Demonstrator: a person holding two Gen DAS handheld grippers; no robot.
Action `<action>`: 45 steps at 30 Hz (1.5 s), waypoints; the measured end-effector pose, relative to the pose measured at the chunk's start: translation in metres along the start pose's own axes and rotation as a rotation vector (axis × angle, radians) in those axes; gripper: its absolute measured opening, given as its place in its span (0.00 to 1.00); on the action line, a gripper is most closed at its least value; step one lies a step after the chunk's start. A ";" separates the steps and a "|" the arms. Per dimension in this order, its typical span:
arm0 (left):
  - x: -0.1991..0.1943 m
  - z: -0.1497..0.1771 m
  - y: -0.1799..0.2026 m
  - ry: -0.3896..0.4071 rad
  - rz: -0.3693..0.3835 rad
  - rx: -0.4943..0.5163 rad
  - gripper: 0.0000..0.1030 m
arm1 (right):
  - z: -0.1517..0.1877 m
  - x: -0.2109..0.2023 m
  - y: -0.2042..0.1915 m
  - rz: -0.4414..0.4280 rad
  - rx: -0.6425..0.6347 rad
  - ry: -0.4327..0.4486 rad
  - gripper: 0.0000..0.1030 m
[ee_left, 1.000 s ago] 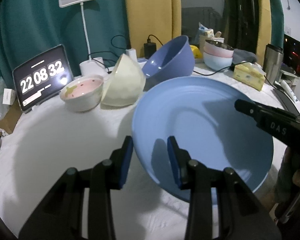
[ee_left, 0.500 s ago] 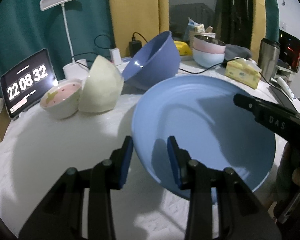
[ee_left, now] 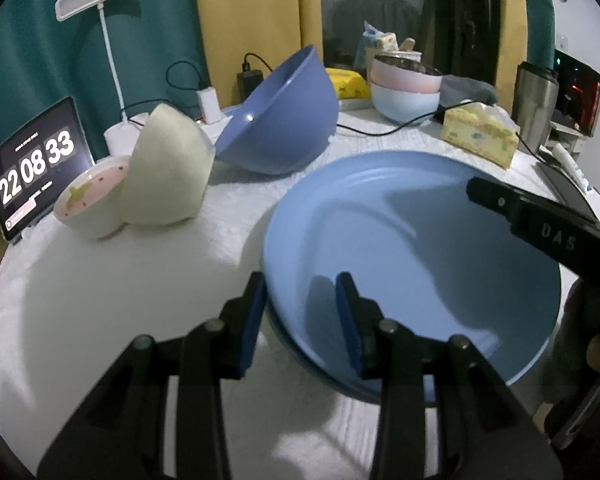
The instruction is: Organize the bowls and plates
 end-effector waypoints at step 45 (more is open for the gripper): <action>0.023 0.008 -0.023 -0.060 0.142 -0.185 0.42 | 0.022 0.010 0.002 -0.066 0.080 -0.130 0.46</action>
Point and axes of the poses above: each gripper's, at about its wrist camera, not at the fingertips, and x roughly the way its jaws point, y to its right, z to its underside, the point moved 4 cm from there along x, roughly the way its jaws point, and after that the axes turned 2 degrees about -x, right-handed, at the moved point
